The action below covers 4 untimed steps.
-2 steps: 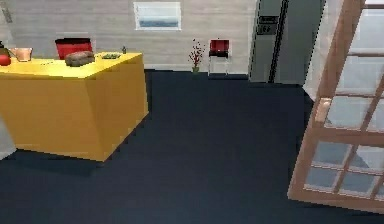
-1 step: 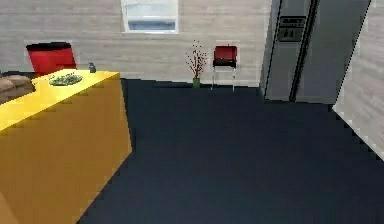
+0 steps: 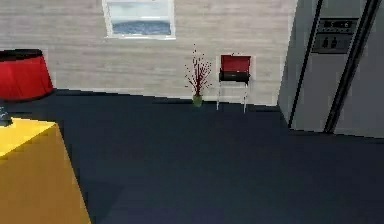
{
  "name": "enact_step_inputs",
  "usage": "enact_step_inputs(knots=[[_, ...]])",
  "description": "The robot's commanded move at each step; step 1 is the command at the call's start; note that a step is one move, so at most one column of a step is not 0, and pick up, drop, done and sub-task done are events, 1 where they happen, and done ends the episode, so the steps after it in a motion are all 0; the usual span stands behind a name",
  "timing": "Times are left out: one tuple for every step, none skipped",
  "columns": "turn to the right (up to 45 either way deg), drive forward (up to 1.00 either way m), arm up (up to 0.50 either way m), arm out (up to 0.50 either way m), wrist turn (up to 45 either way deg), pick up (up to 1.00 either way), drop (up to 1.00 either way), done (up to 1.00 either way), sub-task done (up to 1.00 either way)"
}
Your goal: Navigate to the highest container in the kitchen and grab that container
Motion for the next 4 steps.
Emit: enact_step_inputs(knots=[[0.0, 1.00, 0.00, 0.00, 0.0, 0.00, 0.00, 0.00, 0.00], [0.0, 0.05, 0.00, 0.00, 0.0, 0.00, 0.00, 0.00, 0.00], [-30.0, 0.00, 0.00, 0.00, 0.0, 0.00, 0.00, 0.00, 0.00], [0.0, 0.50, 0.00, 0.00, 0.0, 0.00, 0.00, 0.00, 0.00]])
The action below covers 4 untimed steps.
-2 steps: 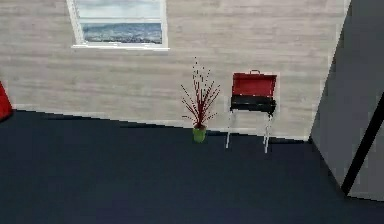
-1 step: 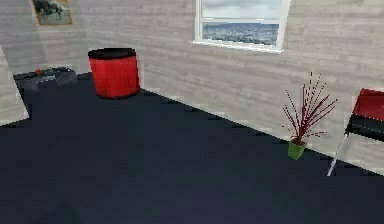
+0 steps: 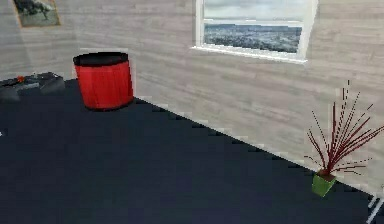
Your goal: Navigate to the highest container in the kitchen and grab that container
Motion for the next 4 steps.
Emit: enact_step_inputs(knots=[[-21.0, 0.00, 0.00, 0.00, 0.0, 0.00, 0.00, 0.00, 0.00], [0.0, 1.00, 0.00, 0.00, 0.0, 0.00, 0.00, 0.00, 0.00], [0.0, 1.00, 0.00, 0.00, 0.0, 0.00, 0.00, 0.00, 0.00], [-3.0, 0.00, 0.00, 0.00, 0.0, 0.00, 0.00, 0.00, 0.00]])
